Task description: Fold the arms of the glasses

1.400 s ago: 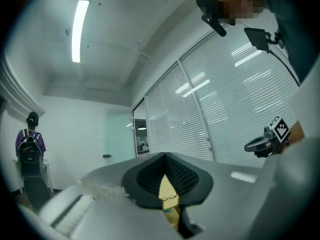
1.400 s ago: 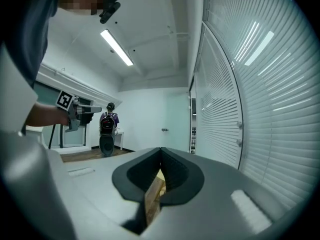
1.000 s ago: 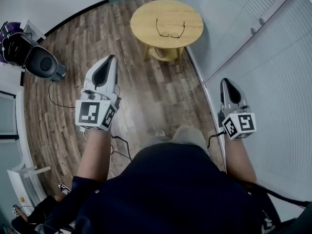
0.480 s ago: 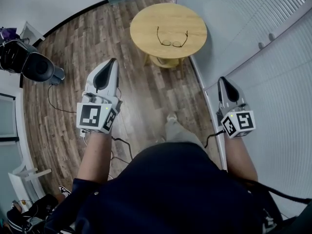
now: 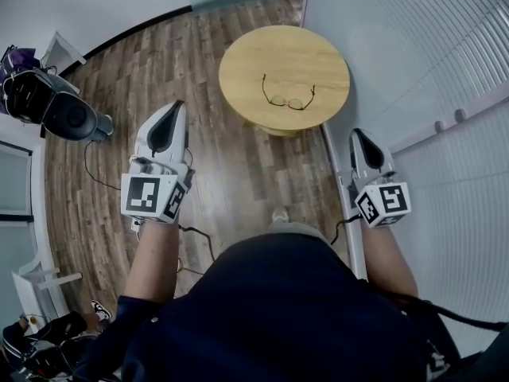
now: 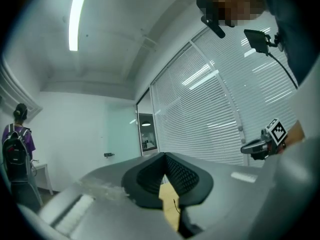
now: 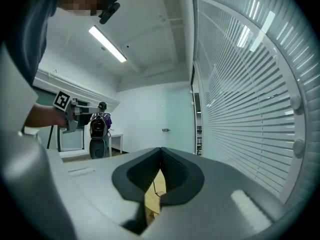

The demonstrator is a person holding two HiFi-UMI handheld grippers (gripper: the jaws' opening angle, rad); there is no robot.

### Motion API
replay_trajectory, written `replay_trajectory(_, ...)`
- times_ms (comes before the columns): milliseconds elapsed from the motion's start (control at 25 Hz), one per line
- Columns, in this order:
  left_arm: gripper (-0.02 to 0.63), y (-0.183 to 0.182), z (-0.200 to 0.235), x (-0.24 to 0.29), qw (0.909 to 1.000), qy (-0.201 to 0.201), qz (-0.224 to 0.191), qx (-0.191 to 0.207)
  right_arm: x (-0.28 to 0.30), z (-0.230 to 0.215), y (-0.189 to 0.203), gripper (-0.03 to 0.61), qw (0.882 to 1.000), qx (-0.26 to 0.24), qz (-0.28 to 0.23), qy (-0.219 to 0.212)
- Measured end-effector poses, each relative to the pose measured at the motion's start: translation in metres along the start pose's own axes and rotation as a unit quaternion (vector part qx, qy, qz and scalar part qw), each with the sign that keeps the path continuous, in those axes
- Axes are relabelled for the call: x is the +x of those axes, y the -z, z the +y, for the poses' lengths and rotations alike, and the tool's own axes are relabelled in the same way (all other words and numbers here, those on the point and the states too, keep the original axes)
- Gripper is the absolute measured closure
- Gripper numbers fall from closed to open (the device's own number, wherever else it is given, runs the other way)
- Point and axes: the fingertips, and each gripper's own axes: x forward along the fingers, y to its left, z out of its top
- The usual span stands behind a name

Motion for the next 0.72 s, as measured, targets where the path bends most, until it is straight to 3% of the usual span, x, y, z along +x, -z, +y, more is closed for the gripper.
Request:
replay_trajectory(240,0.611,0.009,0.011,0.030,0.9996,-0.027,0.006,-0.006,0.043,-0.027,0.005,0.571,1.000,0.001,0.002,-0.016)
replay_trajectory(480,0.611,0.020,0.023,0.062,0.9998,-0.014,0.013,-0.008,0.071,-0.034,0.015,0.571,1.000,0.005,0.016,-0.015)
replay_trajectory(720,0.611,0.047,0.046,0.104,0.9995,0.015,0.022,-0.016,0.100,-0.042,0.030,0.571,0.999,0.014,0.031,0.015)
